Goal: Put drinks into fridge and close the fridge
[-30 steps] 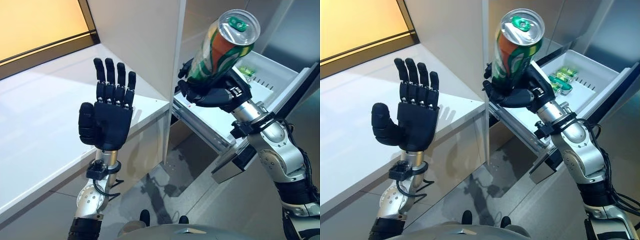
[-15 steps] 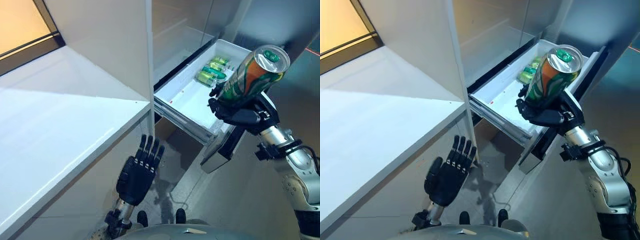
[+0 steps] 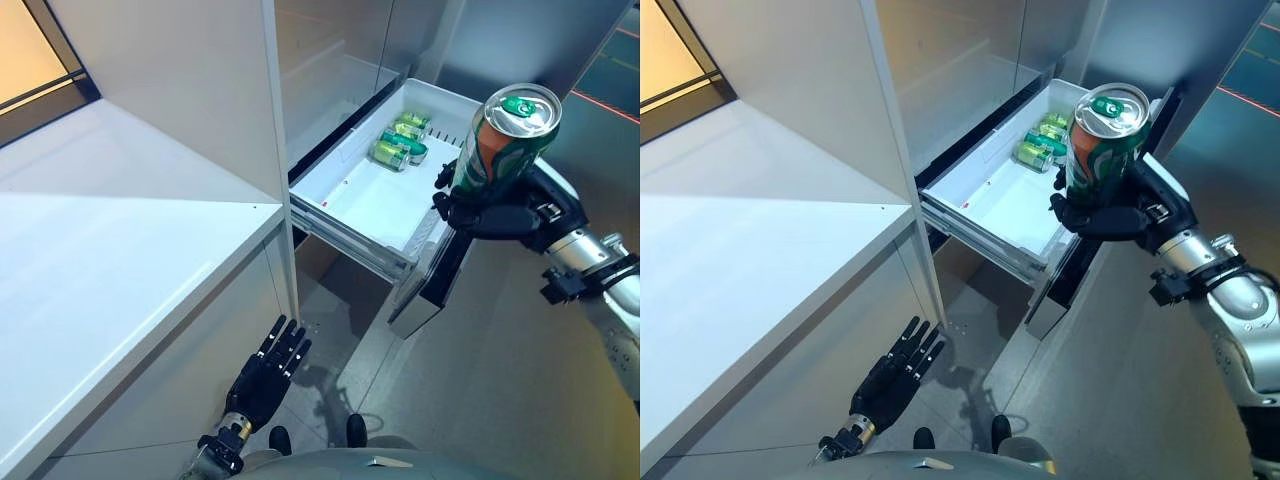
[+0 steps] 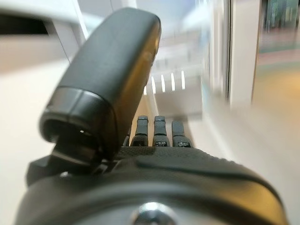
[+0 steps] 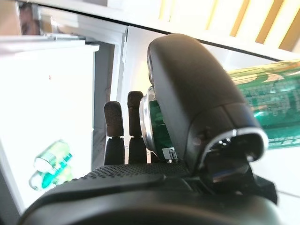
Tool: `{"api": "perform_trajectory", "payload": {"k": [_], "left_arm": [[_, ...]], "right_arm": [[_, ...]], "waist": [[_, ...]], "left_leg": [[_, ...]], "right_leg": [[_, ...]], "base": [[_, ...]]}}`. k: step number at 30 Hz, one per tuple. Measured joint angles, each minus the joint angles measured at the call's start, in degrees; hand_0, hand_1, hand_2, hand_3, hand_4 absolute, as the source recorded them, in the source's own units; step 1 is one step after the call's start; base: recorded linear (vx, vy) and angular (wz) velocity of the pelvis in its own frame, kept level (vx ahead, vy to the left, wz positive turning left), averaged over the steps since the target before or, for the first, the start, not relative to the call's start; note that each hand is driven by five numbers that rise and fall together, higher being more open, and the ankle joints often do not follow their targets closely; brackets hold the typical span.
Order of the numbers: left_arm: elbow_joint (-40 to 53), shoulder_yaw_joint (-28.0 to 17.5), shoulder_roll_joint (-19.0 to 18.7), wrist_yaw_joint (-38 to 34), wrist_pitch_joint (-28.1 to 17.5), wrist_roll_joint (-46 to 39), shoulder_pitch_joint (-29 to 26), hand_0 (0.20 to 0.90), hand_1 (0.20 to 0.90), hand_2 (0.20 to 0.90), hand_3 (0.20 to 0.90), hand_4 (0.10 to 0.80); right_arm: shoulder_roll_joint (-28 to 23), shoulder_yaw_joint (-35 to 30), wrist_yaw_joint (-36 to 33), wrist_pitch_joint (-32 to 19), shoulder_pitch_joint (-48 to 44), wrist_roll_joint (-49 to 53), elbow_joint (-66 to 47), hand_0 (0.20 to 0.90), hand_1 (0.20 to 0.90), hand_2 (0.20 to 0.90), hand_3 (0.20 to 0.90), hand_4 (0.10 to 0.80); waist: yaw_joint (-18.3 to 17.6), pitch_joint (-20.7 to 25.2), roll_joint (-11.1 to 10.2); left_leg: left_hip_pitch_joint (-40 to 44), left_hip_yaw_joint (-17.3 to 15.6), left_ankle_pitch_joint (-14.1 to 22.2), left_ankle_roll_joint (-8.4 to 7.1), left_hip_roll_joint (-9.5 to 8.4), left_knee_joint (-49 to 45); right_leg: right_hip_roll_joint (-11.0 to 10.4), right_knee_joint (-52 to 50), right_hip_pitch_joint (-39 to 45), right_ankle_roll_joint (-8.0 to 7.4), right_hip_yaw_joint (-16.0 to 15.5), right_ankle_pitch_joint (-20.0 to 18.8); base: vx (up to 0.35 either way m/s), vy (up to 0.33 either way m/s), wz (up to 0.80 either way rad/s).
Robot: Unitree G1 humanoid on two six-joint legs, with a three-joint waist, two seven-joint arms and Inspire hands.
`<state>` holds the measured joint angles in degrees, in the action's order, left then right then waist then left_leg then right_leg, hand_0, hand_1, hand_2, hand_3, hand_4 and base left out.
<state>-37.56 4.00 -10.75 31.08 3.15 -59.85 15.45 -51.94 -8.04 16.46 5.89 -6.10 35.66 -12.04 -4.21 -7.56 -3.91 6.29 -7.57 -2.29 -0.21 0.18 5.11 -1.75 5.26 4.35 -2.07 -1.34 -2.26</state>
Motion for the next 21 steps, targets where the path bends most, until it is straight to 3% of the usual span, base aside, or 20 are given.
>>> {"api": "perform_trajectory", "payload": {"k": [11, 21], "left_arm": [[-11.82, -1.83, -2.82, -12.06, -5.89, 20.36, -2.37, 0.9, 0.9, 0.9, 0.9, 0.8], [-18.15, -2.61, -5.51, -18.14, -4.62, 28.35, -2.65, 0.9, 0.9, 0.9, 0.9, 0.8]], "right_arm": [[-1.07, 13.73, 1.6, 7.16, -14.71, -0.99, 12.46, 0.3, 0.3, 0.3, 0.2, 0.1], [-1.03, 21.85, 1.41, 14.0, -23.15, -3.44, 30.18, 0.3, 0.3, 0.3, 0.2, 0.1]], "waist": [[4.2, 1.77, -2.86], [7.83, 0.94, -4.46]], "left_leg": [[-0.68, 1.05, -0.12, -0.18, 0.2, -0.02], [-2.97, 4.42, -1.3, -0.56, 0.36, -0.03]], "right_leg": [[0.1, 0.01, -0.09, -0.03, -1.21, 0.03], [0.33, 0.02, -0.93, -0.12, -3.75, 0.11]], "base": [[0.103, -0.045, 0.05], [0.097, -0.081, 0.17]]}}
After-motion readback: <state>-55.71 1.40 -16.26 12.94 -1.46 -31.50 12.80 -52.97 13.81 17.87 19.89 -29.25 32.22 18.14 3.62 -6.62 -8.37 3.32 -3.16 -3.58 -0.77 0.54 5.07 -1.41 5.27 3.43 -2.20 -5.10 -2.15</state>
